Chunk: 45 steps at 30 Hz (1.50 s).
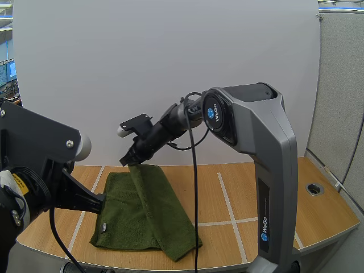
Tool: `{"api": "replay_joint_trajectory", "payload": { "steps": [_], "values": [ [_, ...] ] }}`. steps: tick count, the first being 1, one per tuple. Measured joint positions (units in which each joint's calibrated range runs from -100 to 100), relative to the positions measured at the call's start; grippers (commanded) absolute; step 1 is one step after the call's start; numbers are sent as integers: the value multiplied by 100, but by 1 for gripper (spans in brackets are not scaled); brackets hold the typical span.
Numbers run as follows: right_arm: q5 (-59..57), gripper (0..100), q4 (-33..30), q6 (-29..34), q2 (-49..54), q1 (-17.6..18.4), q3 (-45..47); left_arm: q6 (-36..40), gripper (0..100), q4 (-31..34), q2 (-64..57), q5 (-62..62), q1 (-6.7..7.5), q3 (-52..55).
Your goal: Fold the towel
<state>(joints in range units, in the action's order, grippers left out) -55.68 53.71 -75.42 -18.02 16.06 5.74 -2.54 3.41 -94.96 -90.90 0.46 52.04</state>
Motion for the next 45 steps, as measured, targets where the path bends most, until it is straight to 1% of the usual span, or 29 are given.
{"api": "replay_joint_trajectory", "payload": {
  "steps": [4, 5, 9, 14, 20, 27, 28, 31, 32, 33, 34, 35, 36, 40, 43, 45],
  "values": [
    [520, 0, 11, -19, 0, 214, 0, 0, 0, 33, 0, -41, -16, 0],
    [546, 0, 11, -19, 0, 224, 0, 0, 0, 33, 0, -41, -55, 0],
    [524, 0, 11, -19, 0, 259, -53, 0, 0, 33, 0, -57, -108, 0],
    [-233, 0, -297, 625, 0, 261, -815, 0, 0, 33, 0, -338, -131, 0],
    [-636, 0, -518, 956, 0, 261, -1210, 0, 0, 33, 0, -374, -131, 0],
    [-881, 0, -576, 1080, 0, 261, -1353, 0, 0, 33, 0, -374, -131, 12],
    [-901, 0, -686, 1109, 0, 261, -1379, 0, 0, 33, 0, -374, -131, 13],
    [-919, 0, -802, 1151, 0, 261, -1379, -30, 0, 33, 0, -382, -131, 299],
    [-969, 0, -815, 1154, 0, 261, -1379, -314, 0, 33, -8, -426, -131, 639],
    [-969, 0, -815, 1154, 0, 261, -1379, -407, 0, 33, 7, -485, -131, 942],
    [-969, 0, -815, 1154, 0, 261, -1379, -431, 0, 33, 27, -507, -131, 1022],
    [-969, 0, -815, 1163, 0, 261, -1379, -679, 0, 33, 211, -747, -131, 1423],
    [-969, 0, -826, 1163, 0, 261, -1379, -755, 0, 33, 375, -868, -131, 1536],
    [-969, 0, -892, 1163, 0, 261, -1379, -1008, 0, 33, 846, -910, -131, 1500],
    [-969, 0, -973, 1163, 0, 261, -1379, -1322, 0, 78, 1953, -910, -131, 1190],
    [-969, 0, -995, 1163, 0, 261, -1379, -1338, 0, 96, 2110, -910, -131, 1160]
  ]
}}
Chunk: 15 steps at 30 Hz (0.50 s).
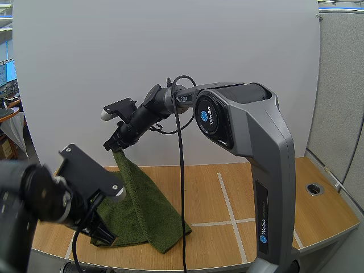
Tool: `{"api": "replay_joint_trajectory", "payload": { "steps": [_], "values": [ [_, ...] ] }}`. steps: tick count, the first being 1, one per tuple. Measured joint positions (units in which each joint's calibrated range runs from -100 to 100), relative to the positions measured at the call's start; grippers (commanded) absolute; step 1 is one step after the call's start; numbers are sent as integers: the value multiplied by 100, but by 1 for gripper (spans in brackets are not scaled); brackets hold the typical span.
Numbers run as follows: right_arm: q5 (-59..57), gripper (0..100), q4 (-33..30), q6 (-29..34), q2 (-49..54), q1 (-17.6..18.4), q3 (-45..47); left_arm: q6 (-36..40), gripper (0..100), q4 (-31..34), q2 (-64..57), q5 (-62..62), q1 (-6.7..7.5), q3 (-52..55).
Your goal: Fold the towel
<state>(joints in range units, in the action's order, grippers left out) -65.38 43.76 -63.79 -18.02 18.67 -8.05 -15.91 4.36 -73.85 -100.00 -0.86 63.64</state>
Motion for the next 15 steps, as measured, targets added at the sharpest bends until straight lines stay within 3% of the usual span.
{"api": "replay_joint_trajectory", "payload": {
  "steps": [5, 8, 15],
  "values": [
    [0, 0, -22, 0, -12, 0, 0, -64, 0, 132, 529, 0, -28, -110],
    [0, 0, -57, 0, -137, 0, -11, -258, 0, 134, 1933, 0, -102, -388],
    [0, 0, -67, 0, -137, 0, -11, -506, 0, 47, 2722, 11, -105, -388]
  ]
}}
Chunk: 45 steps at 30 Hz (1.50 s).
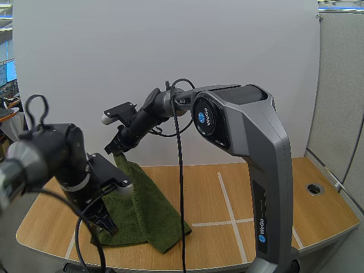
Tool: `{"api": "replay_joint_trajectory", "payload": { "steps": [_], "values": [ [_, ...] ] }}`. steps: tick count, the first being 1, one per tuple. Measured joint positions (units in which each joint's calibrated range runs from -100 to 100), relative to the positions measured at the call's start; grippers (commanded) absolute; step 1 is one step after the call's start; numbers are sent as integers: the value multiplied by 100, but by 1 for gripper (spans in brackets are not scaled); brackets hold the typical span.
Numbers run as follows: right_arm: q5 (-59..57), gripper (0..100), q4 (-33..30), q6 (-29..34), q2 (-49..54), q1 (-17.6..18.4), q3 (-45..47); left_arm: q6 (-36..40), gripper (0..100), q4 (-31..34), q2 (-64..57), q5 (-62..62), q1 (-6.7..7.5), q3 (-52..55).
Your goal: Fold the towel
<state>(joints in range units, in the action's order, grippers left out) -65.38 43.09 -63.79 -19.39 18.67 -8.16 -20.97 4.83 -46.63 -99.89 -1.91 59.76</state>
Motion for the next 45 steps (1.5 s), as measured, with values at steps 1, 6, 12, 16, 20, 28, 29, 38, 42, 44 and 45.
{"api": "replay_joint_trajectory", "payload": {
  "steps": [1, 6, 12, 16, 20, 28, 29, 38, 42, 44, 45],
  "values": [
    [0, 0, 0, 0, 0, 0, 0, -24, 0, 0, 128, 24, 0, 0],
    [0, 0, 0, 0, 0, 0, 0, -378, 0, -285, 896, 1276, -93, 12],
    [0, 0, -160, 105, 0, 0, 0, -1836, 0, -1387, 952, 1776, -1106, 324],
    [0, 0, -170, 105, 0, 0, 0, -2841, 0, -2127, 1134, 1721, -1735, 340],
    [0, 0, -170, 105, 0, 0, 0, -3338, 0, -2441, 1338, 1627, -1963, 340],
    [0, 0, -170, 105, 0, 0, 0, -3837, 0, -2597, 2177, 2305, -2013, 726],
    [0, 0, -170, 105, 0, 0, 0, -3867, 0, -2597, 2224, 2410, -2013, 757],
    [0, 0, -170, 105, 0, 0, 0, -4000, 0, -2861, 2703, 3126, -2013, 771],
    [0, 0, -170, 105, 0, 0, 0, -4147, 0, -3202, 2939, 3393, -2013, 771],
    [0, 0, -170, 105, 0, 0, 0, -4216, 0, -3327, 3152, 3660, -2013, 797],
    [0, 0, -170, 105, 0, 0, 0, -4226, 0, -3340, 3269, 3983, -2013, 858]
  ]
}}
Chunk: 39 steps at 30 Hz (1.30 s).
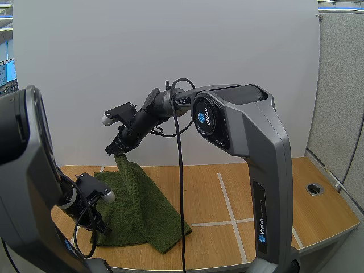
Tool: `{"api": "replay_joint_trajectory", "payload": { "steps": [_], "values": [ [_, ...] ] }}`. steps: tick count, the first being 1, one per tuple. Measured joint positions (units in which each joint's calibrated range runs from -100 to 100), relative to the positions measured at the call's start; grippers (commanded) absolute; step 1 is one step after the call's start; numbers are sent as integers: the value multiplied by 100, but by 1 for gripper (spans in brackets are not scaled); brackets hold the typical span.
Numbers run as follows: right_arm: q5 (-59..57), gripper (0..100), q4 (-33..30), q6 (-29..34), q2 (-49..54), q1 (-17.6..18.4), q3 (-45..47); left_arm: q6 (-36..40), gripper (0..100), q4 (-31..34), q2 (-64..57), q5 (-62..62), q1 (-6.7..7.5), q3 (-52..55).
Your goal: Fold the towel
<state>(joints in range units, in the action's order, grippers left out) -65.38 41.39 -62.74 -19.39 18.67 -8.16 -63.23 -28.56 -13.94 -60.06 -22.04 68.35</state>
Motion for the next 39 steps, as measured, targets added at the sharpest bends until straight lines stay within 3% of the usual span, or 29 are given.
{"api": "replay_joint_trajectory", "payload": {
  "steps": [10, 27, 39],
  "values": [
    [-68, 0, 0, 9, 0, 0, 0, -46, 0, -147, 228, 654, 0, 60],
    [-68, 0, 0, 9, 0, 0, 0, -186, 0, -460, 675, 659, -13, -13],
    [-117, 0, 344, 9, -16, 24, 0, -186, 0, -460, 675, 659, -13, -13]
  ]
}}
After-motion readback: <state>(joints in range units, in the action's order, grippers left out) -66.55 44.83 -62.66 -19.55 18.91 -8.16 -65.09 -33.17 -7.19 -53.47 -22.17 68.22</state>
